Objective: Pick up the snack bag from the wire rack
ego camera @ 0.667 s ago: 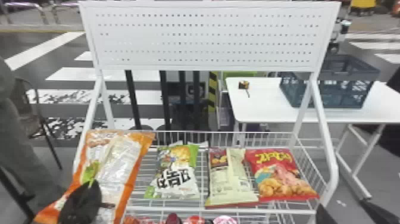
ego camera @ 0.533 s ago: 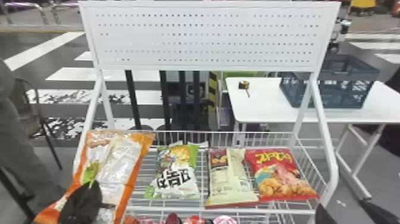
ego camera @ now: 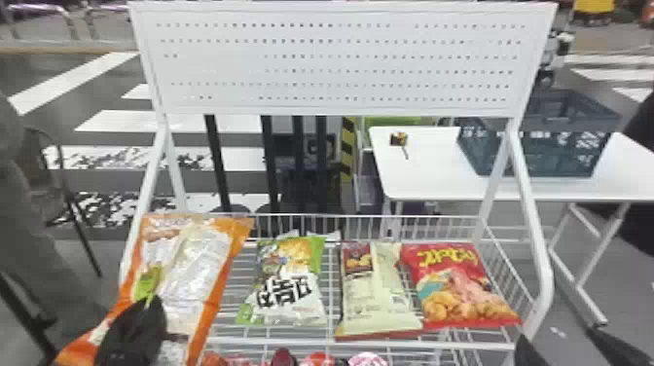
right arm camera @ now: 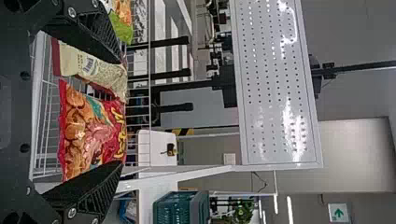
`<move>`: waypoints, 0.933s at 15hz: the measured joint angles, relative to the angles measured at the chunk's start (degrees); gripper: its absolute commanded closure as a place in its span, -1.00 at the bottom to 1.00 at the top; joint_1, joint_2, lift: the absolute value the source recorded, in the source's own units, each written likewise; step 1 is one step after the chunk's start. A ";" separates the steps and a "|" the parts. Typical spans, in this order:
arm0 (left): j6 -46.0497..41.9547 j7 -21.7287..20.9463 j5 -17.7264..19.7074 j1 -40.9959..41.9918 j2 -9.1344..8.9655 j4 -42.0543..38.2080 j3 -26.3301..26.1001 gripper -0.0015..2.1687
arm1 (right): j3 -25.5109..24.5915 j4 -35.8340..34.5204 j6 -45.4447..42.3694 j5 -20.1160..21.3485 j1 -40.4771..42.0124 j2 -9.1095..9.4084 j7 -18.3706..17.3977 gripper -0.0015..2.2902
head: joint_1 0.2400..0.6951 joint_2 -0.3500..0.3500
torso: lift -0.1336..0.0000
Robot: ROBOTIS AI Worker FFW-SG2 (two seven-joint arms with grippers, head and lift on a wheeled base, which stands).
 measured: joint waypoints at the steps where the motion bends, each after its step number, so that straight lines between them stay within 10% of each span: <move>1: 0.00 0.00 -0.03 0.03 0.00 -0.01 0.01 0.72 | 0.00 0.07 0.00 0.00 0.01 0.00 0.00 -0.88 | 0.14 0.00 | 1.00; 14: 0.02 0.00 -0.76 -0.97 -0.12 2.16 -0.98 0.72 | 8.22 40.64 10.84 16.90 -42.07 0.00 -4.50 -0.88 | 0.14 0.00 | 1.00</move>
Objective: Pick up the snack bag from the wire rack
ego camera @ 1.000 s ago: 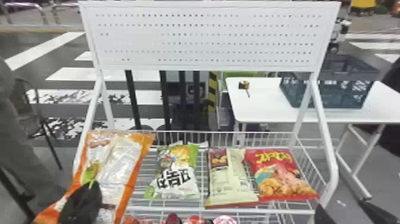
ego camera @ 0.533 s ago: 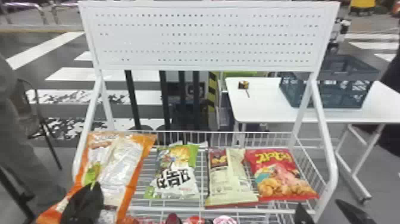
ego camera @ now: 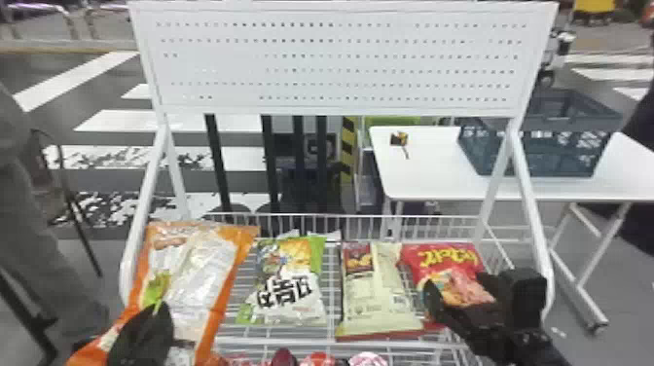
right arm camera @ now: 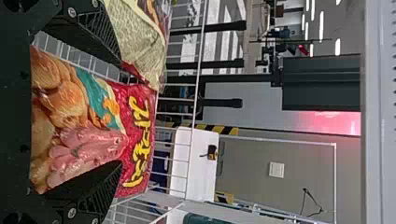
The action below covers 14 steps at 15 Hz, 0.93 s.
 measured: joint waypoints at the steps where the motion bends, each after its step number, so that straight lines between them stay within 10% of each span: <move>1: 0.00 0.00 0.07 -0.20 0.01 0.23 0.00 0.72 | -0.41 2.48 0.42 0.89 -2.15 0.00 -0.09 -0.78 | 0.14 0.00 | 1.00; 5: 0.10 -0.09 0.20 -1.04 0.01 0.74 0.01 0.72 | -2.03 7.58 3.92 1.67 -6.22 0.00 1.31 0.83 | 0.14 0.00 | 1.00; 14: 0.53 -0.09 -0.13 -1.17 0.11 0.50 -0.68 0.72 | -1.43 4.05 5.91 0.80 -4.71 0.00 0.70 0.96 | 0.14 0.00 | 1.00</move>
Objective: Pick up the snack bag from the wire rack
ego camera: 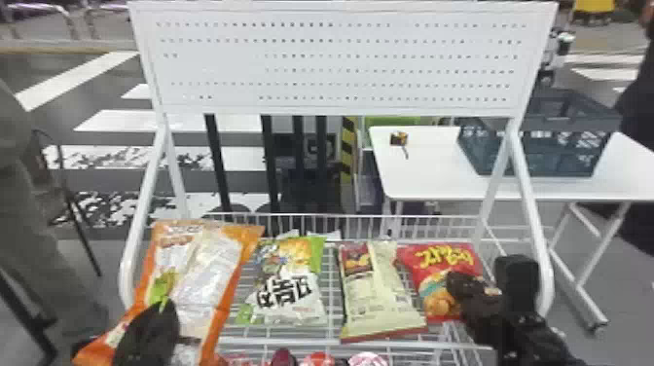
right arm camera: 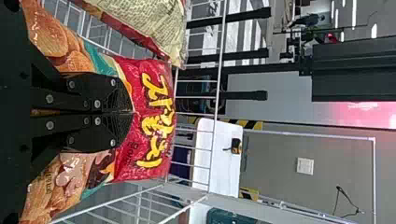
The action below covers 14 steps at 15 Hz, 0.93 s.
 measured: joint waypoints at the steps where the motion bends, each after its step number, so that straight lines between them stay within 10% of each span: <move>1: 0.00 0.00 -0.03 0.12 0.05 -0.11 -0.01 0.72 | 0.13 -0.71 -0.14 0.06 0.41 0.00 -0.74 0.96 | 0.14 0.00 | 1.00; 7: -0.15 0.00 -0.04 0.73 0.36 -0.78 -0.03 0.72 | 2.77 -15.01 -1.24 -1.24 7.96 0.00 -5.78 0.96 | 0.14 0.00 | 1.00; 14: -0.33 0.13 0.04 0.83 0.69 -1.09 0.17 0.72 | 4.46 -34.28 -6.09 -2.80 25.74 0.00 -2.32 0.96 | 0.14 0.00 | 1.00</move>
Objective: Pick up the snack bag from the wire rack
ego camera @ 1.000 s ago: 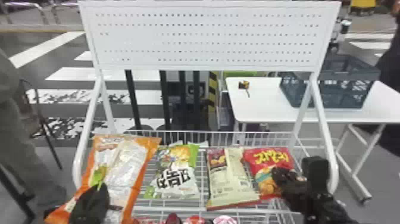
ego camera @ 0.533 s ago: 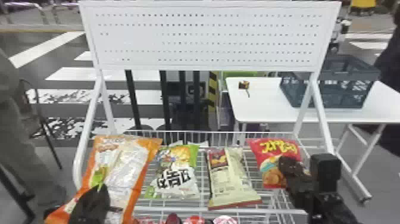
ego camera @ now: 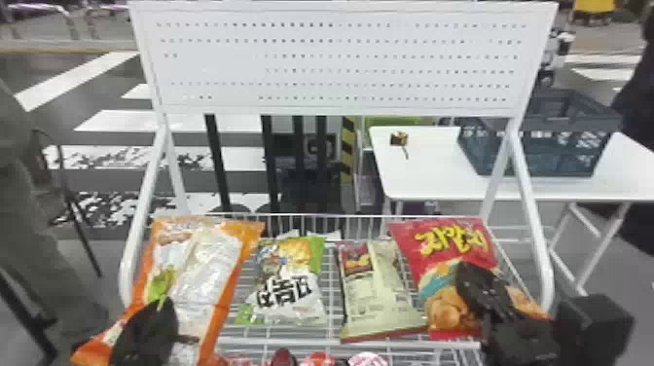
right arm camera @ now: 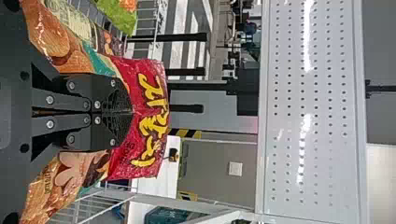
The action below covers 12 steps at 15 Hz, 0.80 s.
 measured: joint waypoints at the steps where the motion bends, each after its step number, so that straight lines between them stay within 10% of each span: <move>1: -0.04 0.04 0.05 -0.03 0.01 0.09 0.03 0.72 | -0.19 -2.58 -2.85 -0.29 3.92 0.00 -0.01 0.96 | 0.14 0.00 | 1.00; 12: -0.37 0.33 0.02 0.29 -0.14 -0.32 0.44 0.72 | -4.05 -11.23 -17.26 -5.72 22.68 0.00 -0.21 0.96 | 0.14 0.00 | 1.00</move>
